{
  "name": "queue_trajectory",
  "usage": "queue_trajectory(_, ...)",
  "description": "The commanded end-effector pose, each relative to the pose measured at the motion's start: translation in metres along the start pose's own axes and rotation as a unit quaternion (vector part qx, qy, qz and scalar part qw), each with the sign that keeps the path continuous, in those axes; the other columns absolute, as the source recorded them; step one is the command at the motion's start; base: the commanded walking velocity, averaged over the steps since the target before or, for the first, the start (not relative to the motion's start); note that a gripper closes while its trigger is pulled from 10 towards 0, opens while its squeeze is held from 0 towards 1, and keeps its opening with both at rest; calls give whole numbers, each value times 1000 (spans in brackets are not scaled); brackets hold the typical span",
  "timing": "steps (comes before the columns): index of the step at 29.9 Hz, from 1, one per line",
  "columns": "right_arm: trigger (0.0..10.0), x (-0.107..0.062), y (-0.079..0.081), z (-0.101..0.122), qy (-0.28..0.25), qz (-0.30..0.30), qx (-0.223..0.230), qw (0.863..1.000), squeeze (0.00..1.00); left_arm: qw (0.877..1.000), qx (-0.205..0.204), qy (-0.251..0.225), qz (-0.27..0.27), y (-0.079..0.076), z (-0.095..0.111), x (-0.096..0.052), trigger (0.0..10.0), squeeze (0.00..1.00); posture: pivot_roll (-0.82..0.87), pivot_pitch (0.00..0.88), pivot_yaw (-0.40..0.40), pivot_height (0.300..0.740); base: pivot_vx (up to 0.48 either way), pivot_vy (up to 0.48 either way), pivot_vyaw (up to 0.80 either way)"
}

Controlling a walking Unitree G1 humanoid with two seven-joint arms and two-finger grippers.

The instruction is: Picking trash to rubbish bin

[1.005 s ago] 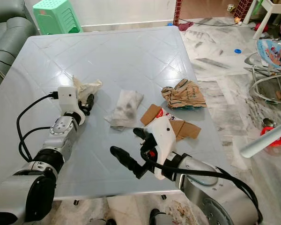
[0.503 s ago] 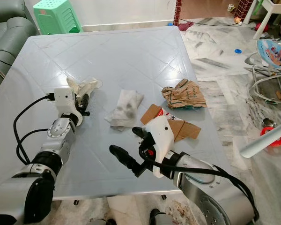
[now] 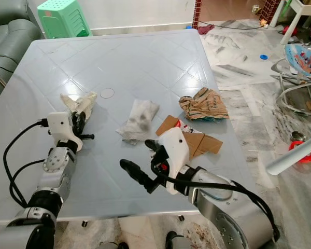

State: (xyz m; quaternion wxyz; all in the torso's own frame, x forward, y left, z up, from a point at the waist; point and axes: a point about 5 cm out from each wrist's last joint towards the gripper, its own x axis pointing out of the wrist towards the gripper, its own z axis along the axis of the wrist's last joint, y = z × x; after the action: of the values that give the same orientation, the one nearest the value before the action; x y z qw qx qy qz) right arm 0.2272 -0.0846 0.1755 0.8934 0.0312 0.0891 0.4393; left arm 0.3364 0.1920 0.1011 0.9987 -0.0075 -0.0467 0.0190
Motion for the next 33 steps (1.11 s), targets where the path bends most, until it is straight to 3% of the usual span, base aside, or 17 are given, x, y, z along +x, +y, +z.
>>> queue_trajectory(1,10000,1,0,1,-3,4,-7,1000,529,1000,4,-8,-6,-2,2,-6,0,0,-139,133,29,740,0,0,0)
queue_trajectory(5,10000,10,-10,4,-21,-25,-39,999,459,998,25,-51,-19,-10,17,-30,0,0,-97,130,25,740,0,0,0)
queue_trajectory(7,10000,12,-12,5,-22,-30,-49,998,459,998,30,-56,-21,-11,19,-33,0,0,-97,130,25,740,0,0,0)
queue_trajectory(9,10000,22,-20,8,-33,-47,-86,995,447,996,44,-69,-28,-15,25,-56,0,0,-68,130,21,740,0,0,0)
queue_trajectory(10,10000,22,-20,8,-33,-47,-86,995,447,996,44,-69,-28,-15,25,-56,0,0,-68,130,21,740,0,0,0)
queue_trajectory(11,10000,26,-24,10,-37,-51,-102,993,447,996,47,-72,-28,-16,28,-66,0,0,-42,130,20,740,0,0,0)
queue_trajectory(15,10000,35,-34,13,-48,-60,-105,992,392,995,55,-71,-34,-18,34,-81,0,0,-17,132,21,740,0,0,0)
queue_trajectory(18,10000,52,-41,14,-57,-56,-130,988,286,995,76,-66,-26,-13,39,-97,0,0,13,136,16,740,0,0,0)
queue_trajectory(19,10000,59,-42,15,-62,-53,-136,987,176,994,85,-62,-23,-10,41,-103,0,0,18,136,13,740,0,0,0)
queue_trajectory(20,10000,66,-43,16,-67,-51,-136,987,0,994,96,-57,-17,-6,41,-111,0,0,35,140,4,740,0,0,0)
queue_trajectory(22,10000,69,-44,16,-68,-51,-135,987,0,993,101,-55,-14,-4,41,-113,0,0,38,141,3,740,0,0,0)
queue_trajectory(24,10000,83,-42,12,-68,-34,-138,988,0,992,117,-37,1,3,41,-128,0,0,51,146,-10,740,0,0,0)
queue_trajectory(27,10000,96,-37,5,-56,-12,-138,989,0,993,119,-20,10,6,38,-137,0,0,58,148,-17,740,0,0,0)
queue_trajectory(29,10000,103,-34,-3,-39,2,-132,991,0,993,117,-16,17,6,38,-139,0,0,66,151,-28,740,0,0,0)
queue_trajectory(33,10000,117,-36,-26,22,-3,-161,987,0,994,106,-18,21,-2,43,-137,0,0,67,152,-40,740,0,0,0)
